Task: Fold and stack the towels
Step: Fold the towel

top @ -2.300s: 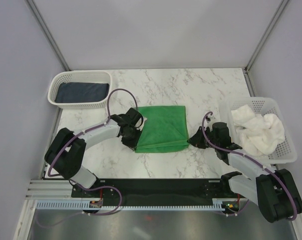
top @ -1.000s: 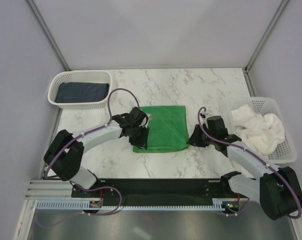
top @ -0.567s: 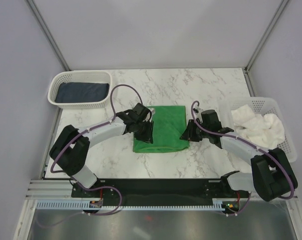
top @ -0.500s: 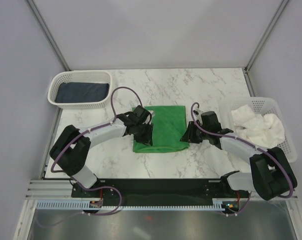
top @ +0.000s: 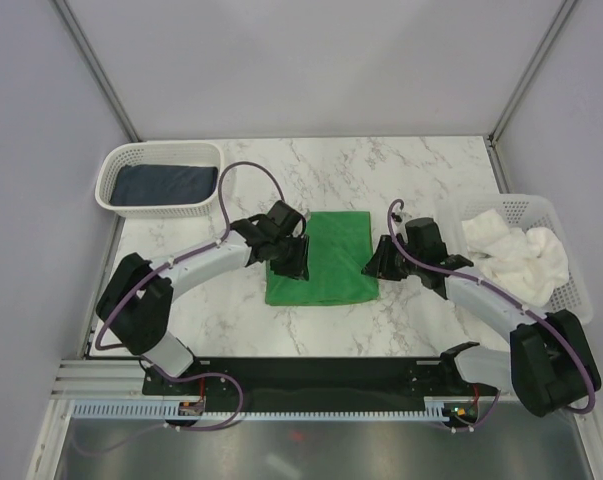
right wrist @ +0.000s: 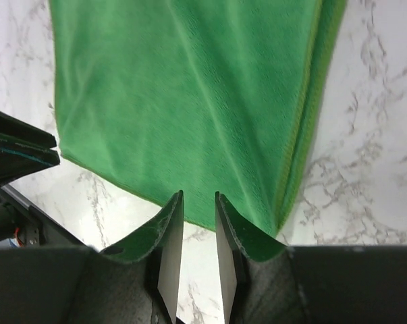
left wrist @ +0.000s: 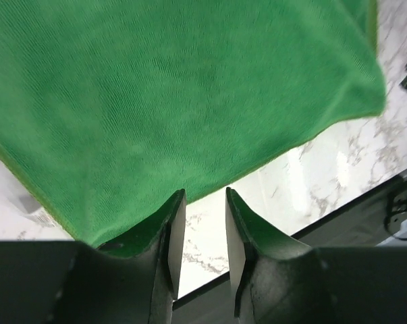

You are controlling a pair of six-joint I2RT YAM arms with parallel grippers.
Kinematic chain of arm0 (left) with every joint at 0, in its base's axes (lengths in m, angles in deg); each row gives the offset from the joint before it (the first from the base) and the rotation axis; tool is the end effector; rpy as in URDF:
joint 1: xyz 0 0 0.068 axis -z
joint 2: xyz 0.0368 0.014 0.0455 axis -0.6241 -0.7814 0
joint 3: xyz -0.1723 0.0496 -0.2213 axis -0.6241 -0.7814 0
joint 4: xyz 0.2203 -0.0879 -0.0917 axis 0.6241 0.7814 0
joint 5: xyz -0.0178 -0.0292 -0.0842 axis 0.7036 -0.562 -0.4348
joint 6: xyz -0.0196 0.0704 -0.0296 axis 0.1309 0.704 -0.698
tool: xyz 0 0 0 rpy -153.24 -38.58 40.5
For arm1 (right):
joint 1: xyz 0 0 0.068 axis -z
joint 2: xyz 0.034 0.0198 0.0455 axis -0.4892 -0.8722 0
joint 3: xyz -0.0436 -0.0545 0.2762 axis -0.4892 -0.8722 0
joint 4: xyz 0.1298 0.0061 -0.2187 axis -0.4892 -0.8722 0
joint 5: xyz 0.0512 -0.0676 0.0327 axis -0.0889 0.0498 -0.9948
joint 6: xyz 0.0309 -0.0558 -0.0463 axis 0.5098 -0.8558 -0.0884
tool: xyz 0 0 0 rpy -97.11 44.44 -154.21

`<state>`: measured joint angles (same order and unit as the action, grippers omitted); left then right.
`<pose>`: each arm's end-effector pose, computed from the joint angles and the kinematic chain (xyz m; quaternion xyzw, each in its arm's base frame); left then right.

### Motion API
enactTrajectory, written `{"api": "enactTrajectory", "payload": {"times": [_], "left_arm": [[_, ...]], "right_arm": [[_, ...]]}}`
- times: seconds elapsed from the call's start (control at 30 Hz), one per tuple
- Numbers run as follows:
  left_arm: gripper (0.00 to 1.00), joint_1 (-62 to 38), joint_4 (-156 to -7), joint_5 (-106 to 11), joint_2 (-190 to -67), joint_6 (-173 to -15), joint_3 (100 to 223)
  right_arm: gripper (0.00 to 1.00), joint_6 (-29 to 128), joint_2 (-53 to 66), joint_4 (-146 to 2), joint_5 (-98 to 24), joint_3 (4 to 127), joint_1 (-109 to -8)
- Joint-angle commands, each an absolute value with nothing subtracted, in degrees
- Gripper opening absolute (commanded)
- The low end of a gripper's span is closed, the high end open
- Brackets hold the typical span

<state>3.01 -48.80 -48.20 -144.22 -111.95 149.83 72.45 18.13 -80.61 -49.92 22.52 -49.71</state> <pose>0.2377 -0.2253 0.1972 0.1181 0.9589 -0.2058 0.1555 0.2215 0.1073 0.1797 0.0109 0.9146 0.3042 0.2661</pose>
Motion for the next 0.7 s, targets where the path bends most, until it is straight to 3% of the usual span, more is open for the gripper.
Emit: {"api": "enactTrajectory", "payload": {"times": [0.0, 0.23, 0.47, 0.67], "left_arm": [[0.37, 0.68, -47.07, -45.77, -143.72, -110.97, 152.66], [0.37, -2.30, -47.86, -41.81, -144.69, -113.52, 147.82], [0.42, -17.41, -48.12, -44.54, -148.72, -104.40, 161.77], [0.47, -20.51, -47.16, -43.49, -162.43, -99.72, 173.13]], "right_arm": [[0.33, 71.87, 16.55, -79.24, -50.72, 24.16, -49.85], [0.33, 71.70, 13.48, -79.51, -42.37, 23.09, -49.77], [0.38, 65.55, 1.71, -79.41, -38.77, 41.01, -47.31], [0.45, 61.33, -13.94, -79.68, -37.62, 54.29, -44.14]]}}
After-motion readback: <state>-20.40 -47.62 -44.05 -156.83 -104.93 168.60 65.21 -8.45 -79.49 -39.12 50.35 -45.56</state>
